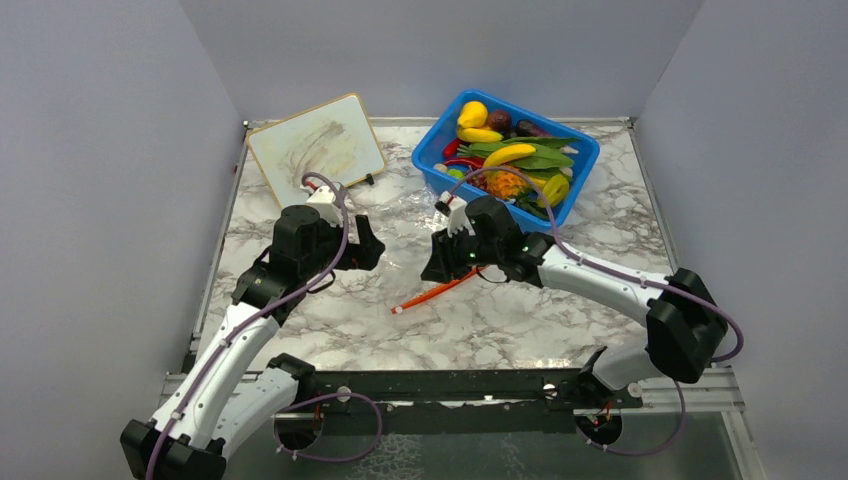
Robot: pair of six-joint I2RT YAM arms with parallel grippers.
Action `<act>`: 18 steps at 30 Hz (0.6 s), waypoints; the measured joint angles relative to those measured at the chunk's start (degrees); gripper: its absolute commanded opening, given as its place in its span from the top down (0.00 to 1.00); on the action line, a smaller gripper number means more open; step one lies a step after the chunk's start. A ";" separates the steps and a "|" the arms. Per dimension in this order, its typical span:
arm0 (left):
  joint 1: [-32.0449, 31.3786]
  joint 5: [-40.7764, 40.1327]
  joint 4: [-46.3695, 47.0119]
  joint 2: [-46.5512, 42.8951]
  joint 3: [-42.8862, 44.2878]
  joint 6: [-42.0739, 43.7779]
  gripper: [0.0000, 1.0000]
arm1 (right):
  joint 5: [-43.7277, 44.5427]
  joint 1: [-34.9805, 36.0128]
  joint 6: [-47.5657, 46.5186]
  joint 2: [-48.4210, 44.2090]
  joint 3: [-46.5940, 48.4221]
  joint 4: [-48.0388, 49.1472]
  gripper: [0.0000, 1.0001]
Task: Place the food in the zip-top bag and seal the zipper
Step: Place the zipper food storage bag at the center of the board.
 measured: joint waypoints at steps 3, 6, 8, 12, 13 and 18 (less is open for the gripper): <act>-0.20 2.14 0.20 2.62 0.00 1.09 0.10 | 2.25 0.00 1.33 -2.84 -1.22 -1.57 0.41; -1.16 3.30 0.50 5.95 0.00 2.58 0.09 | 6.45 0.00 3.10 -6.78 -1.75 -4.02 0.30; -2.14 3.56 0.68 8.09 0.00 3.50 0.07 | 9.81 0.00 4.07 -9.73 -1.81 -5.35 0.16; -5.55 3.06 0.87 11.54 0.00 5.64 0.03 | 17.51 0.00 6.32 -16.24 -1.81 -8.26 0.05; -6.49 2.78 0.94 11.96 0.00 6.10 0.03 | 19.26 0.00 6.86 -17.88 -1.81 -8.96 0.03; -13.53 0.04 2.67 14.47 0.02 9.66 0.03 | 26.58 0.00 9.92 -26.53 -1.90 -11.69 0.00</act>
